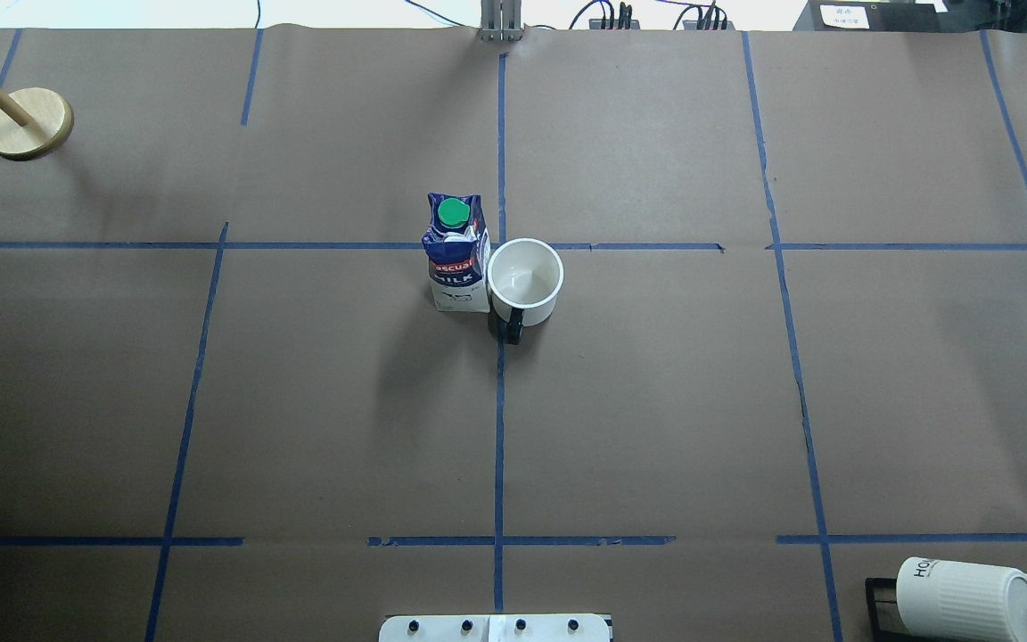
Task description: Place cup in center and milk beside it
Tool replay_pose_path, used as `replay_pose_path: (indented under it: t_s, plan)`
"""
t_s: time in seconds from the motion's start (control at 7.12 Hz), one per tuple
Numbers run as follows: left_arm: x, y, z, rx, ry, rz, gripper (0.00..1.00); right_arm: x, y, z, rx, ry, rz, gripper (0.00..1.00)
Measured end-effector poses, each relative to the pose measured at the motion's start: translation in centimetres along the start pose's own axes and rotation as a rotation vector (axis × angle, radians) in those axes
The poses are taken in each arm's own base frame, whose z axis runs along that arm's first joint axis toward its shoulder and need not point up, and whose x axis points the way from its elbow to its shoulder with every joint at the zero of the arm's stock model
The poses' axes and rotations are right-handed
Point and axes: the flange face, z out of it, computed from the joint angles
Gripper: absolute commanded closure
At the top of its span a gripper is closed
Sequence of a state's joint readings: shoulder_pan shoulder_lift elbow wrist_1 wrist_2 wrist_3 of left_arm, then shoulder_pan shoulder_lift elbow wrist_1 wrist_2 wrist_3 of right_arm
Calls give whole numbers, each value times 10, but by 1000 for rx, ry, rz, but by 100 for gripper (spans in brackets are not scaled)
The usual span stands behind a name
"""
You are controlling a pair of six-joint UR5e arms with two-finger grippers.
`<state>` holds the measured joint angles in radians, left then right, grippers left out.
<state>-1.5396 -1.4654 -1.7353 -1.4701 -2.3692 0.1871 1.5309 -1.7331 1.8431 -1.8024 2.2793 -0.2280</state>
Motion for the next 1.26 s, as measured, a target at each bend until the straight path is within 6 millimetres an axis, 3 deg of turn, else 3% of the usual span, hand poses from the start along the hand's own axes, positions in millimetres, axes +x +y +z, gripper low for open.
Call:
replay_pose_path:
  t_s: [1.26]
  plan:
    - [-1, -1, 0, 3, -9, 12, 0, 0, 0, 0, 0, 0, 0, 0]
